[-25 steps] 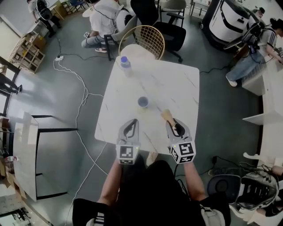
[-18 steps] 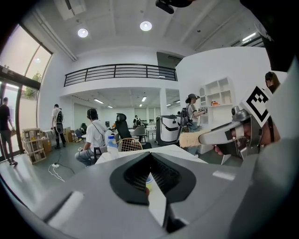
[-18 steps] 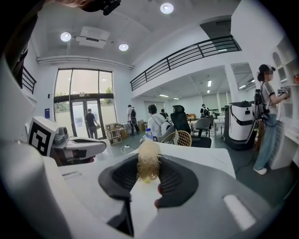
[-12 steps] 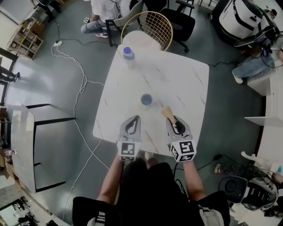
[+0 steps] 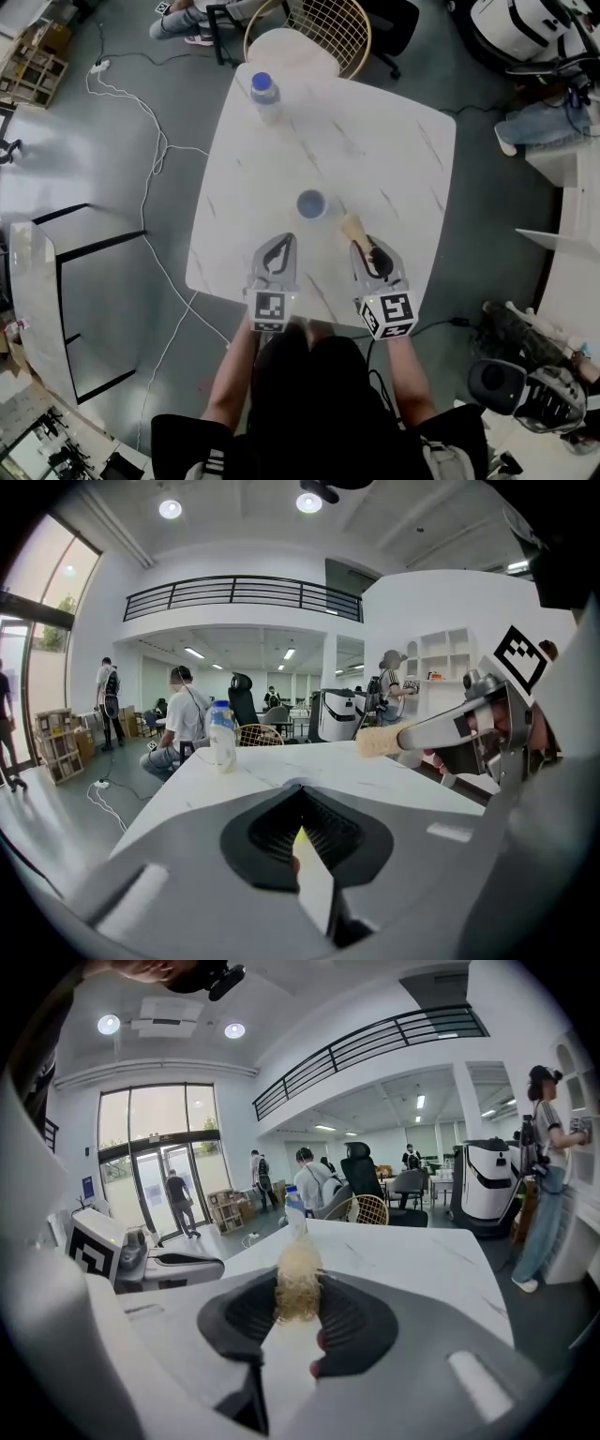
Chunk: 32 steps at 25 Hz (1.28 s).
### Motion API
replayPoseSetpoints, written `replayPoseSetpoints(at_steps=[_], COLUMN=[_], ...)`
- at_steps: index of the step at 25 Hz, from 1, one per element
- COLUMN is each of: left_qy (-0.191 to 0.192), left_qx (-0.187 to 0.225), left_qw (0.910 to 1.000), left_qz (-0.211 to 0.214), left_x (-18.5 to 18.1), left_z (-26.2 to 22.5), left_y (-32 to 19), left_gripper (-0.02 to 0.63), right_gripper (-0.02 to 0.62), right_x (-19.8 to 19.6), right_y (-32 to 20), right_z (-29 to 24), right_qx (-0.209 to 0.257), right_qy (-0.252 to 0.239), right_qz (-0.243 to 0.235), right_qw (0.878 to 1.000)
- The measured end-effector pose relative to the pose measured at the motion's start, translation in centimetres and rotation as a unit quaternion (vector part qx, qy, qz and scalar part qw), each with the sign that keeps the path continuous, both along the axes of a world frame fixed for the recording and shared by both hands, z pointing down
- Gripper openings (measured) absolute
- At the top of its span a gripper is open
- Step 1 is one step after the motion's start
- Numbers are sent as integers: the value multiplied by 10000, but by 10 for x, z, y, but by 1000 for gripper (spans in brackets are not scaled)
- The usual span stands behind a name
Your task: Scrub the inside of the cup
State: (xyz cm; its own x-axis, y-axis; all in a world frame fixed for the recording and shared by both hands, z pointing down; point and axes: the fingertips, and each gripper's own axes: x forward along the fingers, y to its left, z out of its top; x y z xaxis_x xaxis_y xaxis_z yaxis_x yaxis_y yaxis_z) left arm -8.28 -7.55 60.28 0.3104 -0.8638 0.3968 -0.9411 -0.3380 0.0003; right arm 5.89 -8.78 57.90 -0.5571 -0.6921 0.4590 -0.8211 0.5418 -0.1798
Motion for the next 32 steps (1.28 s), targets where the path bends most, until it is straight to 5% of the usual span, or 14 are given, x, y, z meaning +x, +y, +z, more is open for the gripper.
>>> replayPoseSetpoints(at_steps=[16,22,32], left_qy=[-82,-366,-243], left_qx=[-613,-913,-1125], left_qw=[9978,9938,9903], left_qz=[240,512,782], left_x=[5,11,28], left_z=[66,88,102], left_y=[-24,-30,-47], left_gripper=[17,127,335], right_gripper=[109,109,109], right_x=[1,10,22], right_y=[-26,-40,-53], right_z=[38,43,50], right_qx=[-334,-345,-401], right_qy=[92,114,168], right_qz=[138,248,398], right_qw=[9993,9990,9983])
